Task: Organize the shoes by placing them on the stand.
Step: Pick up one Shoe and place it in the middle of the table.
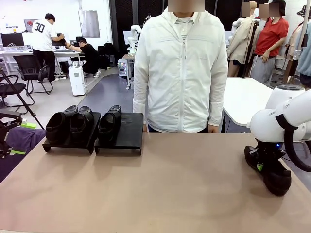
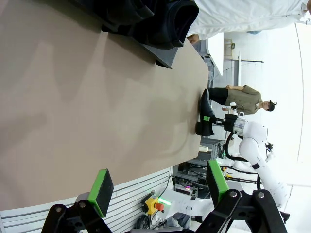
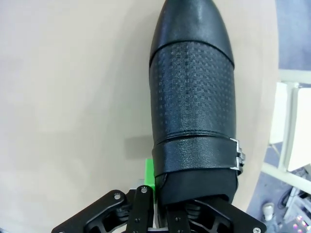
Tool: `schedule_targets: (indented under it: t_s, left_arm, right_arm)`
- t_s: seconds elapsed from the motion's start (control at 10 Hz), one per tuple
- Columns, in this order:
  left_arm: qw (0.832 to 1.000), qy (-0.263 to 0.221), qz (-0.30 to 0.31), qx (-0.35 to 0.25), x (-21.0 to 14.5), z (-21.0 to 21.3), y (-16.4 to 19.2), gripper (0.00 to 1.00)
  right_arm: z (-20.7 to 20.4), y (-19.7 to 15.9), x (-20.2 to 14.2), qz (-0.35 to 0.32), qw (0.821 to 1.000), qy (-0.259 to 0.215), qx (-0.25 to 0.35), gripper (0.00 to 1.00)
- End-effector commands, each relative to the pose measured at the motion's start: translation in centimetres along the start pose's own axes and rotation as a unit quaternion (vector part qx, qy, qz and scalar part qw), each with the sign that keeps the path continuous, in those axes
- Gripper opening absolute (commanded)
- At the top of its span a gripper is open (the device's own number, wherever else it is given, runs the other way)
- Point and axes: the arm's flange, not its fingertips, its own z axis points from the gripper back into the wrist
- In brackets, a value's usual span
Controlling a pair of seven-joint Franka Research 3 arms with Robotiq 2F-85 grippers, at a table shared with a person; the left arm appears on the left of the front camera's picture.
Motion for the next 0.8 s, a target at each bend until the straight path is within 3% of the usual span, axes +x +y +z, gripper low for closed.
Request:
schedule_targets:
  t_s: [0.0, 0.2, 0.4, 0.6, 0.7]
  left_arm:
    - [1.000, 0.000, -0.004, -0.010, 0.0, 0.1, 0.0, 1.00]
    - [1.000, 0.000, -0.004, -0.010, 0.0, 0.1, 0.0, 1.00]
    - [1.000, 0.000, -0.004, -0.010, 0.0, 0.1, 0.0, 1.00]
    - [1.000, 0.000, -0.004, -0.010, 0.0, 0.1, 0.0, 1.00]
    - [1.000, 0.000, -0.004, -0.010, 0.0, 0.1, 0.0, 1.00]
  right_arm:
    - [5.3, -1.3, -2.9, 0.009, 0.997, -0.055, 0.050, 0.00]
    - [10.7, -1.9, -7.6, 0.000, 0.993, -0.072, 0.090, 0.00]
    - [12.6, -1.6, -12.1, 0.016, 0.990, -0.084, 0.109, 0.00]
    - [10.5, -1.9, -11.4, 0.010, 0.990, -0.083, 0.115, 0.00]
    - [13.3, -1.6, -11.1, 0.001, 0.992, -0.080, 0.096, 0.00]
